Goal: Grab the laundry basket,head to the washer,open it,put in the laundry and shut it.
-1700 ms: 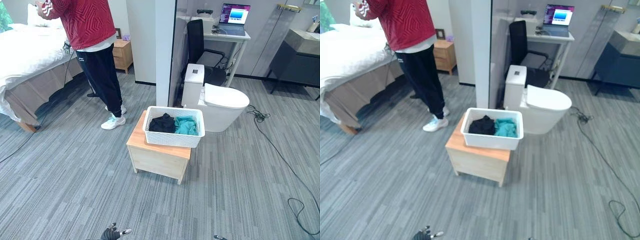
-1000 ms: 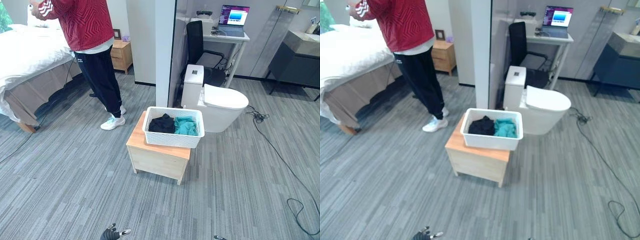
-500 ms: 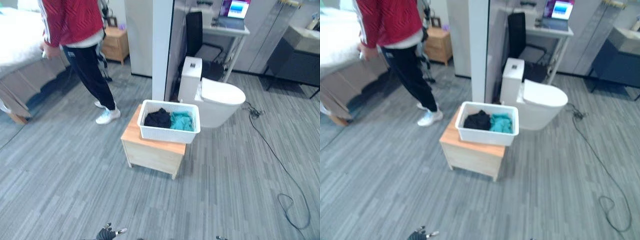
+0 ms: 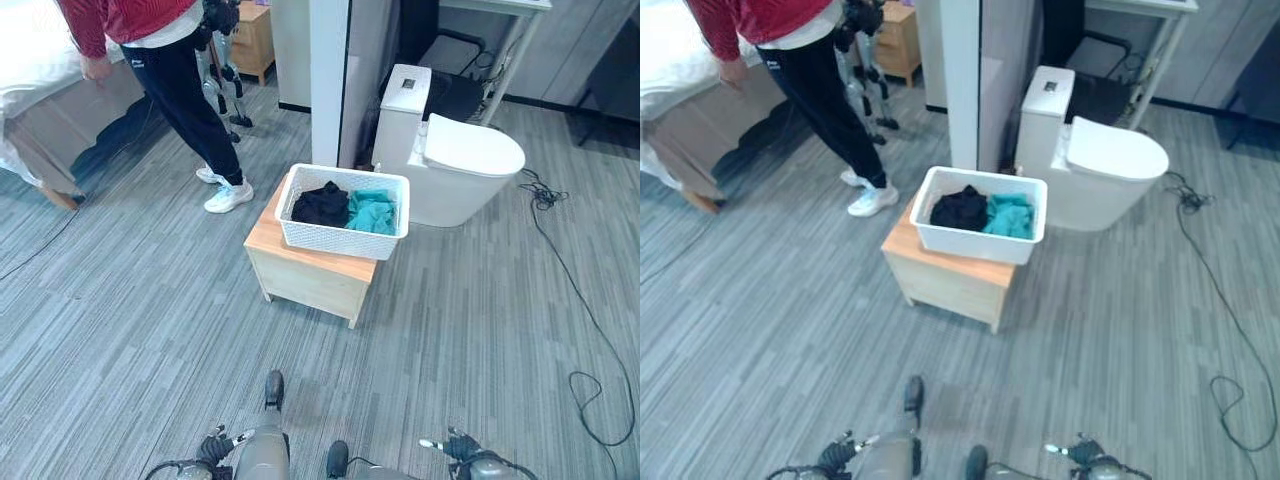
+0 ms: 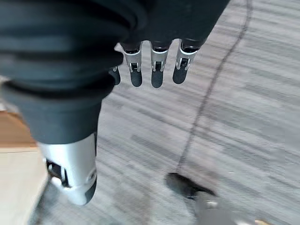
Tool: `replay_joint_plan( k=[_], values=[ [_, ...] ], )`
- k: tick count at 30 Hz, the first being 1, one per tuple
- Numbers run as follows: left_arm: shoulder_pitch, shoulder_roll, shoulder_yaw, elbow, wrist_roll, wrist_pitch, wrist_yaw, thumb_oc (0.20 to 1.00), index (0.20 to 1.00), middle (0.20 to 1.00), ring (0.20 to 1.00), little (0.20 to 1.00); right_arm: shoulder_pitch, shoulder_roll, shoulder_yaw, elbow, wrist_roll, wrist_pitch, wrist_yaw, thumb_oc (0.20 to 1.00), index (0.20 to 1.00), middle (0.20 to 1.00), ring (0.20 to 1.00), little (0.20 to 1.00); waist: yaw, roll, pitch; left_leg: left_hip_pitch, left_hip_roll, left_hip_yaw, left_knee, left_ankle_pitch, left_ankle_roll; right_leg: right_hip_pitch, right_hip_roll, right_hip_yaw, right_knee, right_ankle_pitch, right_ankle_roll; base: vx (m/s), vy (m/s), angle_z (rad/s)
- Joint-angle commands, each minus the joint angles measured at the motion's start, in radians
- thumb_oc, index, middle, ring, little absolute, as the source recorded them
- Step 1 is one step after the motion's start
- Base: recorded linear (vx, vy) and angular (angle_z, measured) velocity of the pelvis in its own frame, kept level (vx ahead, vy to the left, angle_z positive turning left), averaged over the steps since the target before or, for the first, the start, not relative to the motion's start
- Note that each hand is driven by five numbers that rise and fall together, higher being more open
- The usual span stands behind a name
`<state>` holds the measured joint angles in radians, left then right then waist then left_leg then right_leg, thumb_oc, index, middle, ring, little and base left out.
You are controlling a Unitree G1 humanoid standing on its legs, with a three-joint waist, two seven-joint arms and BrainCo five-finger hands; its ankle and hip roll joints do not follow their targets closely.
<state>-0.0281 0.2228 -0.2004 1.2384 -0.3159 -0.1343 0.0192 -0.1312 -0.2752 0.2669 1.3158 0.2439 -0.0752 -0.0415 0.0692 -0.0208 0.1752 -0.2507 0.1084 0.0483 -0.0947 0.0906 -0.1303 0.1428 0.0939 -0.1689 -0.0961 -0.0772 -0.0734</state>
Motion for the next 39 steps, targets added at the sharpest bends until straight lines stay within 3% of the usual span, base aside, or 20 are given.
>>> replay_joint_plan(
  k=[1,3,4,5,6,7,8,11,13,14,15,17,20,25,27,29,31,34,39],
  values=[
    [0.0,0.016,-0.007,0.014,-0.013,-0.029,0.006,1.0,1.0,1.0,1.0,1.0,0.082,-0.007,0.0,-0.031,0.025,-0.017,0.009,1.0,1.0,1.0,1.0,1.0,0.012,-0.036,-0.091,-0.064,-0.041,0.026,0.193,0.05,0.081,0.098,-0.146,0.02,0.142,-0.138,0.112,0.44,0.175,-0.41],
    [-0.002,0.024,-0.007,0.017,-0.003,-0.028,0.003,1.0,1.0,1.0,1.0,1.0,0.093,0.0,-0.015,-0.019,0.036,-0.016,0.02,1.0,1.0,1.0,1.0,1.0,0.012,-0.051,-0.103,-0.038,-0.073,0.035,0.211,0.005,0.111,0.071,-0.17,0.03,0.253,-0.088,0.139,0.49,0.263,-0.34],
    [-0.009,0.033,-0.012,0.002,0.002,-0.027,-0.001,1.0,1.0,1.0,1.0,1.0,0.097,0.0,-0.026,-0.011,0.039,-0.013,0.025,1.0,1.0,1.0,1.0,1.0,-0.002,-0.056,-0.093,0.01,-0.107,0.044,0.203,-0.037,0.152,-0.013,-0.202,0.05,0.483,0.054,0.174,0.45,0.343,-0.19],
    [-0.014,0.039,-0.014,-0.021,0.0,-0.027,-0.001,1.0,1.0,1.0,1.0,1.0,0.094,-0.002,-0.031,-0.014,0.039,-0.012,0.024,1.0,1.0,1.0,1.0,1.0,-0.012,-0.047,-0.076,0.038,-0.119,0.042,0.196,-0.058,0.175,-0.077,-0.211,0.066,0.609,0.117,0.186,0.3,0.267,-0.2],
    [-0.014,0.038,-0.014,-0.021,0.0,-0.027,-0.001,1.0,1.0,1.0,1.0,1.0,0.094,-0.002,-0.031,-0.014,0.039,-0.012,0.024,1.0,1.0,1.0,1.0,1.0,-0.012,-0.045,-0.078,0.035,-0.117,0.042,0.196,-0.057,0.175,-0.08,-0.21,0.066,0.609,0.119,0.186,0.14,0.17,-0.09],
    [-0.024,0.047,-0.018,-0.04,-0.007,-0.031,0.004,1.0,1.0,1.0,1.0,1.0,0.088,-0.006,-0.035,-0.019,0.049,-0.013,0.026,1.0,1.0,1.0,1.0,1.0,-0.024,-0.037,-0.054,0.052,-0.124,0.041,0.195,-0.072,0.193,-0.139,-0.211,0.078,0.718,0.185,0.197,0.19,0.2,0.08],
    [-0.038,0.055,-0.022,-0.074,-0.024,-0.039,0.015,1.0,1.0,1.0,1.0,1.0,0.08,-0.01,-0.046,-0.026,0.055,-0.014,0.02,1.0,1.0,1.0,1.0,1.0,-0.03,-0.012,-0.017,0.092,-0.121,0.043,0.191,-0.091,0.218,-0.243,-0.238,0.044,0.84,0.202,0.208,0.29,0.24,0.27],
    [-0.046,0.066,-0.022,-0.109,-0.042,-0.052,0.027,1.0,1.0,1.0,1.0,1.0,0.083,-0.016,-0.056,-0.023,0.056,-0.014,0.013,1.0,1.0,1.0,1.0,1.0,-0.03,0.009,-0.001,0.153,-0.108,0.041,0.173,-0.114,0.211,-0.279,-0.298,-0.087,0.668,0.08,0.175,0.32,0.041,0.11],
    [-0.038,0.068,-0.025,-0.139,-0.04,-0.058,0.026,1.0,1.0,1.0,1.0,1.0,0.09,-0.023,-0.064,-0.005,0.044,-0.009,0.007,1.0,1.0,1.0,1.0,1.0,-0.024,0.016,-0.002,0.202,-0.091,0.045,0.161,-0.151,0.186,-0.262,-0.328,-0.156,0.489,0.021,0.178,0.34,-0.111,0.09],
    [-0.036,0.067,-0.028,-0.148,-0.036,-0.06,0.026,1.0,1.0,1.0,1.0,1.0,0.092,-0.029,-0.07,0.009,0.039,-0.005,0.005,1.0,1.0,1.0,1.0,1.0,-0.024,0.018,-0.003,0.222,-0.088,0.04,0.153,-0.159,0.177,-0.257,-0.321,-0.162,0.395,0.025,0.178,0.23,-0.14,0.19],
    [-0.033,0.067,-0.032,-0.164,-0.033,-0.061,0.025,1.0,1.0,1.0,1.0,1.0,0.093,-0.032,-0.077,0.019,0.035,-0.002,0.004,1.0,1.0,1.0,1.0,1.0,-0.029,0.016,-0.003,0.226,-0.093,0.038,0.15,-0.152,0.176,-0.268,-0.316,-0.155,0.305,0.068,0.177,0.22,-0.143,0.12],
    [-0.025,0.073,-0.034,-0.209,-0.027,-0.066,0.021,1.0,1.0,1.0,1.0,1.0,0.102,-0.035,-0.091,0.033,0.024,0.006,0.003,1.0,1.0,1.0,1.0,1.0,-0.036,0.006,-0.001,0.25,-0.099,0.031,0.149,-0.168,0.163,-0.268,-0.314,-0.116,0.197,0.132,0.209,0.21,-0.148,0.07],
    [-0.012,0.075,-0.04,-0.252,-0.024,-0.07,0.016,1.0,1.0,1.0,1.0,1.0,0.134,-0.034,-0.112,0.052,0.03,0.006,0.007,1.0,1.0,1.0,1.0,1.0,-0.045,-0.01,-0.007,0.276,-0.107,0.01,0.164,-0.194,0.149,-0.236,-0.291,-0.053,0.173,0.125,0.205,0.21,-0.165,0.39],
    [0.031,0.076,-0.014,-0.329,-0.047,-0.07,0.004,1.0,1.0,1.0,1.0,1.0,0.175,-0.041,-0.155,0.09,0.051,0.004,0.012,1.0,1.0,1.0,1.0,1.0,-0.054,-0.014,-0.053,0.301,-0.069,-0.025,0.158,-0.195,0.109,-0.168,-0.246,-0.097,0.133,0.1,0.177,0.18,-0.221,0.28],
    [0.045,0.078,-0.013,-0.376,-0.054,-0.067,-0.001,1.0,1.0,1.0,1.0,1.0,0.168,-0.052,-0.159,0.099,0.052,0.002,0.01,1.0,1.0,1.0,1.0,1.0,-0.047,-0.019,-0.049,0.273,-0.068,-0.047,0.236,-0.192,0.095,-0.142,-0.226,-0.093,0.112,0.087,0.156,0.05,-0.196,0.07],
    [0.038,0.077,-0.01,-0.405,-0.078,-0.067,0.004,1.0,1.0,1.0,1.0,1.0,0.156,-0.07,-0.16,0.091,0.064,-0.001,0.002,1.0,1.0,1.0,1.0,1.0,-0.041,-0.03,-0.024,0.184,-0.078,-0.112,0.36,-0.152,0.071,-0.13,-0.214,-0.083,0.091,0.085,0.138,-0.04,-0.128,-0.03],
    [0.044,0.074,-0.015,-0.441,-0.08,-0.073,0.004,1.0,1.0,1.0,1.0,1.0,0.153,-0.088,-0.165,0.093,0.07,-0.001,-0.005,1.0,1.0,1.0,1.0,1.0,-0.037,-0.037,-0.028,0.163,-0.063,-0.142,0.269,-0.15,0.063,-0.109,-0.216,-0.093,0.049,0.082,0.148,0.01,-0.024,0.05],
    [0.053,0.068,-0.033,-0.467,-0.084,-0.07,-0.006,1.0,1.0,1.0,1.0,1.0,0.144,-0.098,-0.164,0.092,0.066,-0.003,-0.011,1.0,1.0,1.0,1.0,1.0,-0.034,-0.021,-0.043,0.179,-0.011,-0.104,0.134,-0.107,0.064,-0.103,-0.206,-0.097,0.038,0.076,0.156,0.06,0.029,0.19],
    [0.08,0.059,-0.043,-0.476,-0.065,-0.066,-0.009,1.0,1.0,1.0,1.0,1.0,0.153,-0.084,-0.153,0.085,0.051,0.003,-0.002,1.0,1.0,1.0,1.0,1.0,-0.029,-0.009,-0.066,0.225,-0.009,-0.083,0.105,-0.108,0.065,-0.076,-0.213,-0.08,0.017,0.085,0.152,0.09,0.037,-0.22]
  ],
)
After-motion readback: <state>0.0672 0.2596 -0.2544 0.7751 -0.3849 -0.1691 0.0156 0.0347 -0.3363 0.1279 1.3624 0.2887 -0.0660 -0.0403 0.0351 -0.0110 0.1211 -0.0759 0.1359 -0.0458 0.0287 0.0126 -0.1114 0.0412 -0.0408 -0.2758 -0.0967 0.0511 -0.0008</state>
